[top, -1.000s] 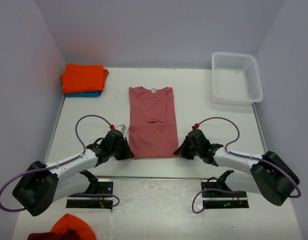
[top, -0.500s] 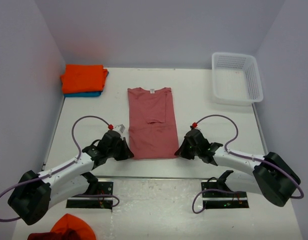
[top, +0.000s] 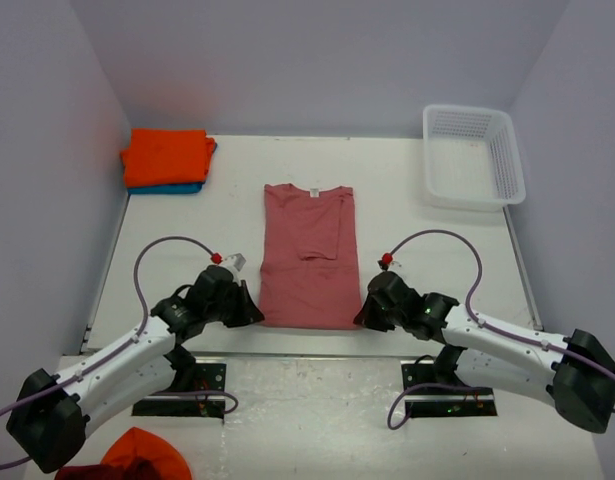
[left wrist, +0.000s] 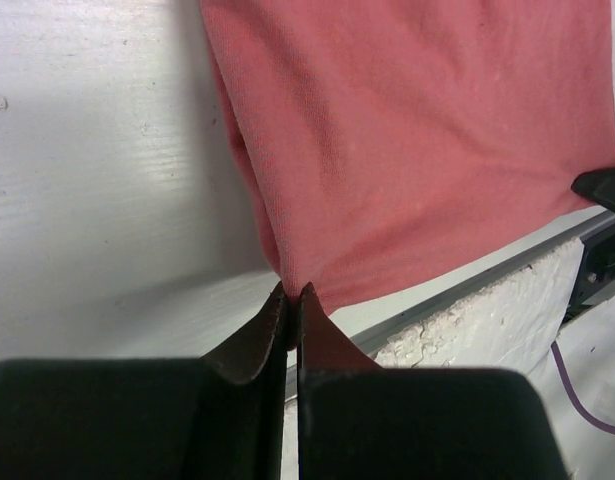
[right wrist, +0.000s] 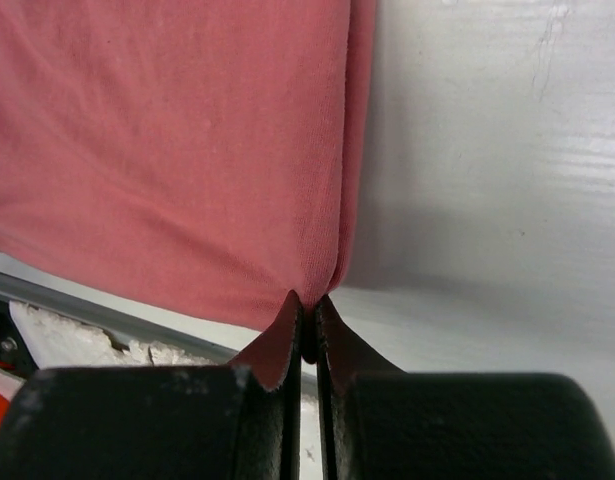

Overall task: Fold and stack the t-shirts
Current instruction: Grab one side of the 2/3 rectangular tshirt with both arms, then fold the long partially folded tshirt into a neat square

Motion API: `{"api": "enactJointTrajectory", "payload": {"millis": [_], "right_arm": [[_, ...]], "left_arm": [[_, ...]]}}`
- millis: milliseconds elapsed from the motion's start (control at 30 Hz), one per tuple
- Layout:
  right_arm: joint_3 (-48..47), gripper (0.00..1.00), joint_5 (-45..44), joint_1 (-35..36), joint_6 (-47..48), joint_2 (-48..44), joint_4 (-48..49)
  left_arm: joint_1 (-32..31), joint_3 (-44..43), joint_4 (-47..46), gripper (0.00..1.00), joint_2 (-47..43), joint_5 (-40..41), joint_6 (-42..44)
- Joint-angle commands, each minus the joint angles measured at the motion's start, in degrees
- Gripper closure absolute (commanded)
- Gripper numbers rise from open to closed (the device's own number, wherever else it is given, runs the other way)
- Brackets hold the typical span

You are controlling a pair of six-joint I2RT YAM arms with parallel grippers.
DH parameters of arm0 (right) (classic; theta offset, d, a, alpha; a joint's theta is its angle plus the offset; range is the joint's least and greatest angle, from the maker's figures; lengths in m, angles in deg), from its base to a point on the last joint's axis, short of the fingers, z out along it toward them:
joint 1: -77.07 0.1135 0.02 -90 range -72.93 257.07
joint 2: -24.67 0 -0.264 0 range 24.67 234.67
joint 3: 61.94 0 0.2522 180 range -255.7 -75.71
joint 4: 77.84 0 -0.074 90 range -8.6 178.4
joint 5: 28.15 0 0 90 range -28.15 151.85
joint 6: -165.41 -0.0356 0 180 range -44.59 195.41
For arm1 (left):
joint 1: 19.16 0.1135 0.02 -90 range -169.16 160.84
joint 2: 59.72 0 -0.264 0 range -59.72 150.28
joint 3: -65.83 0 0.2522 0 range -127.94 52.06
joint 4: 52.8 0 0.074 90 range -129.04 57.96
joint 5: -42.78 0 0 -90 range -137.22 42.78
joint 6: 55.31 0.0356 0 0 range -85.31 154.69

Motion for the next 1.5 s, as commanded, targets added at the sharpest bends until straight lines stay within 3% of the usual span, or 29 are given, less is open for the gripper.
{"api": "enactJointTrajectory", "payload": {"millis": [0, 533, 700, 833, 1000, 1333, 1467], "right_arm": [[-2.6, 1.00, -6.3, 2.7, -2.1, -0.7, -7.5], [-4.8, 1.00, -10.5, 5.8, -3.6, -2.3, -11.9], [-13.6, 1.00, -15.3, 5.7, 0.9, 0.0, -16.6], [-22.8, 1.00, -17.6, 3.0, 7.0, 6.1, -17.8], [-34.8, 1.00, -15.5, -6.8, 18.0, 14.6, -14.9], [-58.4, 1.00, -1.9, -24.0, 34.4, 40.9, -10.5], [-75.6, 1.00, 5.3, -28.7, 39.2, 60.1, -10.5]], "left_arm": [[-0.4, -1.0, 3.7, 1.00, -2.0, -0.2, 0.6], [-0.8, -2.2, 8.0, 1.00, -7.7, 0.5, -0.2], [-0.8, -6.9, 7.2, 1.00, -6.5, 4.3, 0.1], [-0.8, -19.2, 6.2, 1.00, 2.8, 9.0, 3.9], [0.7, -33.7, 3.8, 1.00, 17.0, 14.7, 9.7], [14.9, -54.5, -4.8, 1.00, 48.3, 9.9, 17.8], [19.0, -61.7, -9.7, 1.00, 61.1, 5.4, 20.8]]}}
